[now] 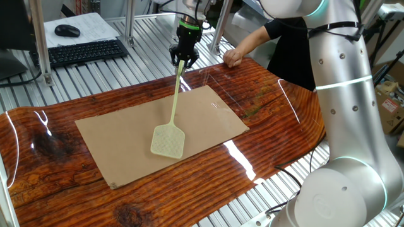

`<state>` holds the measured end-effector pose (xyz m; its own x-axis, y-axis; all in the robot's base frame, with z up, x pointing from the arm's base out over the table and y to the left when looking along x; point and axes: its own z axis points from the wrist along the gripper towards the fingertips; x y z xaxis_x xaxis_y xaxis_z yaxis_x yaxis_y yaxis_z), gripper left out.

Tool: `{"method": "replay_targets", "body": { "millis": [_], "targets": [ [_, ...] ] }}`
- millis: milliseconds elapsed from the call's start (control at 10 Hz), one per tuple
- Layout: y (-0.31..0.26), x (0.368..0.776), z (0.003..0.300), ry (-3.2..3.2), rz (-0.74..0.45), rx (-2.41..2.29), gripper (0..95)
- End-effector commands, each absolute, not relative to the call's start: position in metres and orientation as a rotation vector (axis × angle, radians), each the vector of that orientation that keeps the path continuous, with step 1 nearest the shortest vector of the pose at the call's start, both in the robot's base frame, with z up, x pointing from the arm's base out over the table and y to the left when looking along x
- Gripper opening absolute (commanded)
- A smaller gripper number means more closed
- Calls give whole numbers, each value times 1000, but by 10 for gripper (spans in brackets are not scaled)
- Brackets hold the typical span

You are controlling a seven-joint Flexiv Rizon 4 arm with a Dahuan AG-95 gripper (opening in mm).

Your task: Swat with a flyswatter

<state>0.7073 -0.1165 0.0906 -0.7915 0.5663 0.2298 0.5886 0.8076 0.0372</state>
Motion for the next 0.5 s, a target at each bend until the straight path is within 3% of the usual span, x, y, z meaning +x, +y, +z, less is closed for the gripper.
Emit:
{"method": "replay_targets", "body": {
  "millis": [100, 500],
  "targets": [
    [-119, 704, 90, -2774, -147, -947, 0],
    [-131, 698, 84, -2755, -148, -982, 0]
  ]
}}
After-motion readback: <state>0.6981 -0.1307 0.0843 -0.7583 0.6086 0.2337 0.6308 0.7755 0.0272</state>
